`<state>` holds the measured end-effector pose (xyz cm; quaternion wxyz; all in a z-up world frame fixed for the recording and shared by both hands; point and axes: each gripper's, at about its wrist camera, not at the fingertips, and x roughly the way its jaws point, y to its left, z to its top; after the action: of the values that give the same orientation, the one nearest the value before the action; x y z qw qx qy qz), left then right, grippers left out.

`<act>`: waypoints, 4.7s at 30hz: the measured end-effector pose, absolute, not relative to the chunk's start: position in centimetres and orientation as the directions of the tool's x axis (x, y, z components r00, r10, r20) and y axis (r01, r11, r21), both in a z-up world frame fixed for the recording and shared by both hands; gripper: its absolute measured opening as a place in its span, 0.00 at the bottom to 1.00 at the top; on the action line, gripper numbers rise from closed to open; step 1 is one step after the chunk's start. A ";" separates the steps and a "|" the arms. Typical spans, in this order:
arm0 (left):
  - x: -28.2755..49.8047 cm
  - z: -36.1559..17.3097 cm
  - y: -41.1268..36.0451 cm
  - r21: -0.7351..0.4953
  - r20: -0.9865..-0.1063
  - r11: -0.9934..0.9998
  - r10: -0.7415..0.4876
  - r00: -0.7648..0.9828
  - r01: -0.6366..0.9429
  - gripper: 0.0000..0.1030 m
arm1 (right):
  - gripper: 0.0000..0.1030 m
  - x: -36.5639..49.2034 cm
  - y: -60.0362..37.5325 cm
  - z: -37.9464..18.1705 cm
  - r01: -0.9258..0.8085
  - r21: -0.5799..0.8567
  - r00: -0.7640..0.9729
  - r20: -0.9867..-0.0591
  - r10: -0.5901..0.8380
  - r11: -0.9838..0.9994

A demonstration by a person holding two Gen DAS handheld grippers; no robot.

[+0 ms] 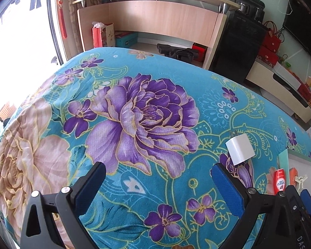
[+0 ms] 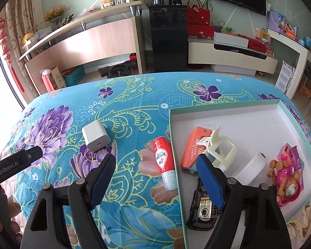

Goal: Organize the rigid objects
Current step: 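Move both open grippers back from the tray toward the remaining items, then grasp the red-and-white LION bottle with the right gripper, then grasp the white cube charger with the left gripper while the right gripper holds the bottle, then carry the charger and bottle over the white tray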

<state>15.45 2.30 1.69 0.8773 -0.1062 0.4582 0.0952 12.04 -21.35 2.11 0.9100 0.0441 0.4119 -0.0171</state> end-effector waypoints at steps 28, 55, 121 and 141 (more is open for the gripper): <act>15.2 0.1 6.0 -0.153 -0.850 0.928 0.052 0.524 -0.341 1.00 | 0.78 13.5 -18.2 -1.2 0.031 -0.040 0.595 -0.802 -0.051 0.999; 15.4 -1.6 7.9 -0.214 -0.867 0.901 0.002 0.498 -0.377 1.00 | 0.78 15.7 -16.3 -2.9 0.007 -0.167 0.583 -0.800 -0.140 0.986; 23.0 -2.2 -8.5 -0.179 -0.778 0.977 -0.213 0.591 0.116 0.61 | 0.28 17.0 -24.0 1.8 0.145 0.158 0.674 -0.739 0.020 0.977; 19.7 5.3 -12.4 -0.176 -0.646 0.946 -0.320 0.693 0.273 0.60 | 0.28 15.2 -28.0 4.9 0.188 0.249 0.741 -0.671 0.029 0.950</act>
<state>19.65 -12.40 5.31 0.9194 -0.0328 0.3573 -0.1612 15.16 -27.95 4.90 0.9206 0.1519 0.3573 -0.0431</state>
